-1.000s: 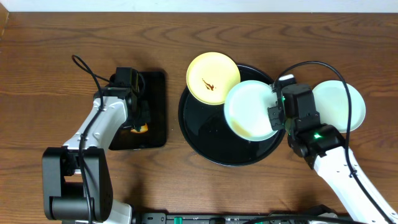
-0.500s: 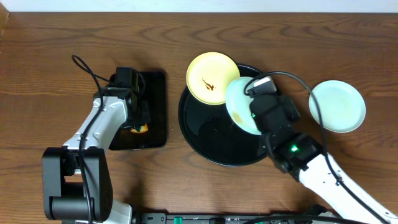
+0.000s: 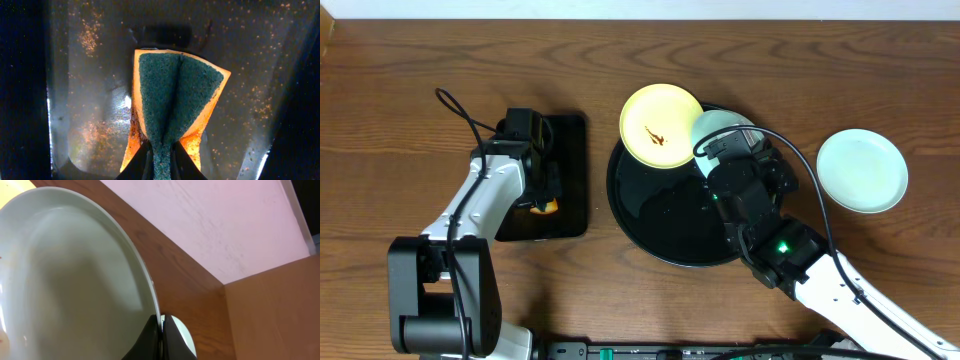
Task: Clean dirty plates on tray and stack at the side
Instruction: 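Stack the green plate onto the cleaned green plate, release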
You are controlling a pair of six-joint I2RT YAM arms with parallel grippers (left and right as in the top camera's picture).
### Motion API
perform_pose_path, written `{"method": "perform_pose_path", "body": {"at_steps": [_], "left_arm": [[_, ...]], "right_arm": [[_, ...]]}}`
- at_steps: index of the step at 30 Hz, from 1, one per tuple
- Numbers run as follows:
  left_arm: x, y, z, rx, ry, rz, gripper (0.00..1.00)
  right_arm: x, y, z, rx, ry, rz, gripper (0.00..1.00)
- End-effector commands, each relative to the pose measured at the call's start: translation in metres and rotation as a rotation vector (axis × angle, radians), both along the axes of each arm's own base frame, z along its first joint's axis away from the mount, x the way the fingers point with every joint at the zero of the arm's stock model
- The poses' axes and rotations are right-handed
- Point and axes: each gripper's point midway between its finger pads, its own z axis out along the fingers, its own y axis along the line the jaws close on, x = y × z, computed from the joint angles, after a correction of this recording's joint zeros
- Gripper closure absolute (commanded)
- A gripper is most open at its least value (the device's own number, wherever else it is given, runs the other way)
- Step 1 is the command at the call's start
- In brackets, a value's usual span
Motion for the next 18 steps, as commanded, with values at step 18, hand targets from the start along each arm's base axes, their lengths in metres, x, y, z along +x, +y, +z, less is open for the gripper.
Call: {"method": "perform_pose_path", "body": {"at_steps": [18], "left_arm": [[-0.002,0.002,0.002,0.015,-0.005,0.002,0.88]], "right_arm": [[0.006,-0.086,-0.037,0.571,0.084,-0.392,0.99]]}}
